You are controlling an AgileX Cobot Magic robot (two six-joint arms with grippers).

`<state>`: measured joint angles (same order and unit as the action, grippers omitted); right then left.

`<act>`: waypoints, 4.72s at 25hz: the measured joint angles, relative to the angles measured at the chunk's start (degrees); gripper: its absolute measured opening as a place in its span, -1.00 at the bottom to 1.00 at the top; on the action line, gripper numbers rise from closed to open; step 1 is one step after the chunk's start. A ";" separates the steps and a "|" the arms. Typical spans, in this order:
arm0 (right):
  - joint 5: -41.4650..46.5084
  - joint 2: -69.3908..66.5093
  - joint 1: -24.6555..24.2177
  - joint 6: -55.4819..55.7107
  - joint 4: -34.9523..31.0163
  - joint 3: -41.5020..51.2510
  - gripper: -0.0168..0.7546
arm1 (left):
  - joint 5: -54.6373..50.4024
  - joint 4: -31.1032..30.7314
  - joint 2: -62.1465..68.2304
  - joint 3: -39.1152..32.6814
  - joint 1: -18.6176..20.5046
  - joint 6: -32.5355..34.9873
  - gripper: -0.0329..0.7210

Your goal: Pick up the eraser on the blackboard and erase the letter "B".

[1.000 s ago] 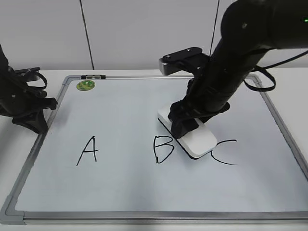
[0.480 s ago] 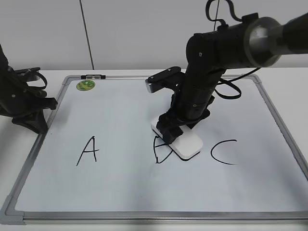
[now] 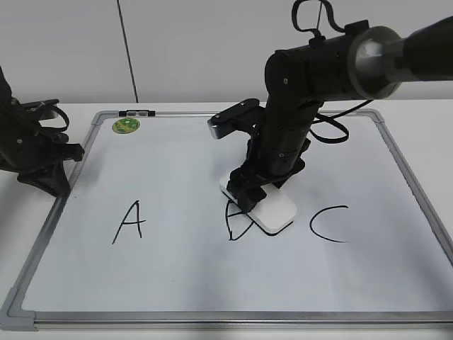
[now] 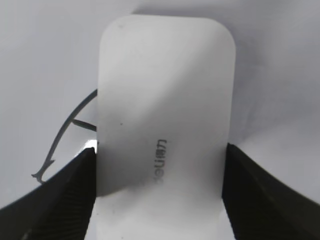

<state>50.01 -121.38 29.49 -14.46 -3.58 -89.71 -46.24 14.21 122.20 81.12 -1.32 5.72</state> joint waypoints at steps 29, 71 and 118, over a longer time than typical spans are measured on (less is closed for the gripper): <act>0.59 -0.22 6.61 4.82 3.58 -0.08 0.42 | 0.00 -0.10 0.00 0.00 0.00 0.00 -0.80; 1.36 -0.36 6.12 0.83 2.32 -1.55 0.42 | 0.00 -0.31 0.00 0.00 0.00 0.00 -0.79; 15.01 6.27 -25.30 6.97 6.15 -13.00 0.42 | 0.10 -0.52 0.00 0.00 0.00 0.00 -0.79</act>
<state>65.02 -115.10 4.19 -7.48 2.57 -102.71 -46.14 13.69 122.20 81.12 -1.32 5.72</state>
